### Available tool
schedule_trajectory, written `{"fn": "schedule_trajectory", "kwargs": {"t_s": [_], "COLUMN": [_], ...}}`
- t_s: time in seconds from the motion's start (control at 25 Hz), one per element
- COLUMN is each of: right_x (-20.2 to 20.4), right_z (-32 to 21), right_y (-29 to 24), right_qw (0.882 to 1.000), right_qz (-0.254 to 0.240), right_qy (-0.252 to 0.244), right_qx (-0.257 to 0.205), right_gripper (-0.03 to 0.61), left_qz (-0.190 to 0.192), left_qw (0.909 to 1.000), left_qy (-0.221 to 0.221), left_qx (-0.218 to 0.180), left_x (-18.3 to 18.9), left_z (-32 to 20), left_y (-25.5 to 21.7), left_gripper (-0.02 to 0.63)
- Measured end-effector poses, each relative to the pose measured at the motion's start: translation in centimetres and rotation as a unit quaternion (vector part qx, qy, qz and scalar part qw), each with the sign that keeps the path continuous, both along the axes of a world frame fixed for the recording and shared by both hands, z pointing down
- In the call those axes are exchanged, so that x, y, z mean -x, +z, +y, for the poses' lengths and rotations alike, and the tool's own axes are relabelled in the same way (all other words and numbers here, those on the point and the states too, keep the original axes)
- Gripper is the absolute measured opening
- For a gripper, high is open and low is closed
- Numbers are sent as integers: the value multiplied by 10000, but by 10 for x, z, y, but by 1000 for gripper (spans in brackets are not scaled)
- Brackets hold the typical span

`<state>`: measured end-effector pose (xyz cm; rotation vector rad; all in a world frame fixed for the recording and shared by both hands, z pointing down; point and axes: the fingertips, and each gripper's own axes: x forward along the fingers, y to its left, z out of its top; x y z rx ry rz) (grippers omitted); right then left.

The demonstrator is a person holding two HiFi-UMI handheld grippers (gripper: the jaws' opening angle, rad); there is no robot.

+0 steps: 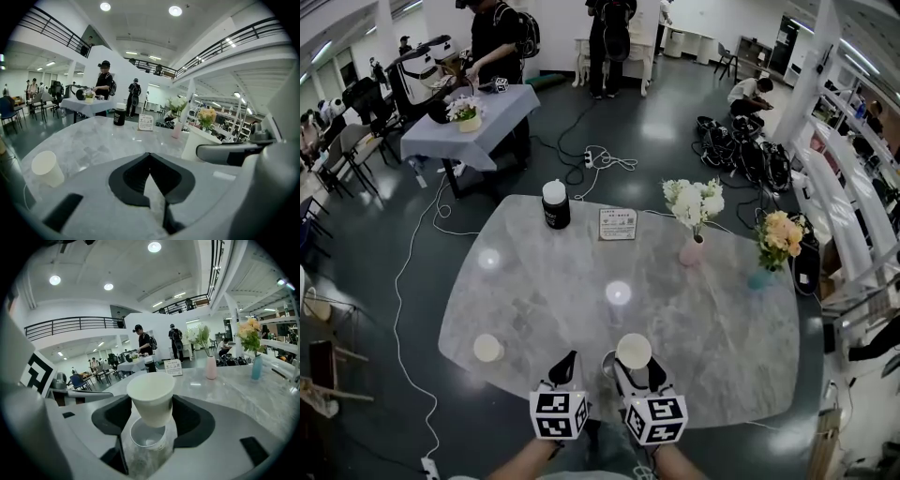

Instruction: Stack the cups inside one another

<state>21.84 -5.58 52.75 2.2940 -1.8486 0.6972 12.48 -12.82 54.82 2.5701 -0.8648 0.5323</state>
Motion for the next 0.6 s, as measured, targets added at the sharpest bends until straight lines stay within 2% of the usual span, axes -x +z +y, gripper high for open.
{"fn": "schedule_trajectory", "kwargs": {"t_s": [0.6], "right_x": [12], "right_z": [3], "right_y": [25], "right_qw": [9996], "right_qz": [-59], "right_qy": [-152], "right_qx": [219], "right_gripper": [249], "left_qz": [-136], "left_qw": [9996], "left_qy": [153], "left_qx": [213], "left_x": [-6], "left_z": [3], "left_y": [28], "left_gripper": [-2]}}
